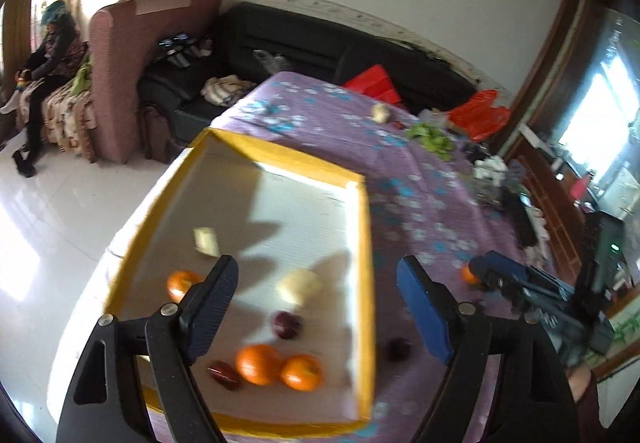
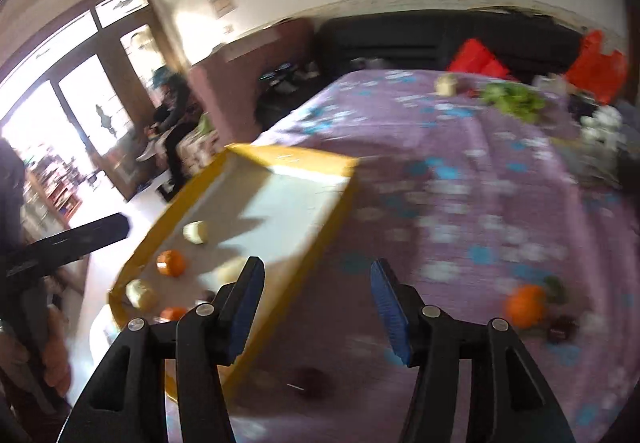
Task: Organize fruits
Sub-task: 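Grasp the leafy orange with the right tool while the left grasps a dark plum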
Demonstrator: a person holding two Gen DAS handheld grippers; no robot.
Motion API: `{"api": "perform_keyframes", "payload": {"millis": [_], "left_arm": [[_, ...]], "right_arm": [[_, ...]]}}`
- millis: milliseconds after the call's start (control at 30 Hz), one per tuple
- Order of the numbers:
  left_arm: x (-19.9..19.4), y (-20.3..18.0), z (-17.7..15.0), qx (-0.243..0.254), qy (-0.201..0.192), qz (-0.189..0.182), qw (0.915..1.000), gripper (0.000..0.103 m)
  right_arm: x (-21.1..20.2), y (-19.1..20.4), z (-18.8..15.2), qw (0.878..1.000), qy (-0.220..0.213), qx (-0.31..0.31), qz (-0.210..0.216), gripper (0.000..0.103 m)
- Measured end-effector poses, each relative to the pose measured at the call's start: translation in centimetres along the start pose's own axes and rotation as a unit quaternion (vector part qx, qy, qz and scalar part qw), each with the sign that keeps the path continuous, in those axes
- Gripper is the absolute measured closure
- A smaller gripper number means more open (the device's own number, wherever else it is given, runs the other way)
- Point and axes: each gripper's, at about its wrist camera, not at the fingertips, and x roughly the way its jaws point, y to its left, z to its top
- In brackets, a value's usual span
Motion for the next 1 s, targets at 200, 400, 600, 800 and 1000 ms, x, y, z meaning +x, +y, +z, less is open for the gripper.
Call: {"api": "perform_keyframes", "payload": {"millis": [200, 400, 600, 800, 1000], "left_arm": [[2.4, -7.5, -2.9, 0.04, 0.031, -0.054, 0.9973, 0.021], [5.5, -11.0, -5.6, 0.069, 0.075, -0.052, 0.9934, 0.021], [5.9, -10.4, -6.5, 0.068, 0.082, -0.035, 0.9937, 0.021], [6.2, -9.0, -6.6, 0.06, 0.082, -0.017, 0.9947, 0.021], [7.2, -10.1, -7.2, 0.074, 0.094, -0.029, 0.9924, 0.021]], "right_arm": [[-4.1, -12.5, -2.6, 0.991, 0.005, 0.088, -0.104, 0.043], [-3.2, -15.5, -4.0, 0.988, 0.018, 0.121, -0.098, 0.043], [1.1, -14.3, -2.3, 0.99, 0.032, 0.093, -0.101, 0.043], [5.0, -13.0, -2.3, 0.988, 0.065, 0.052, -0.132, 0.045], [4.4, -12.4, -2.8, 0.989, 0.048, 0.044, -0.133, 0.063]]}}
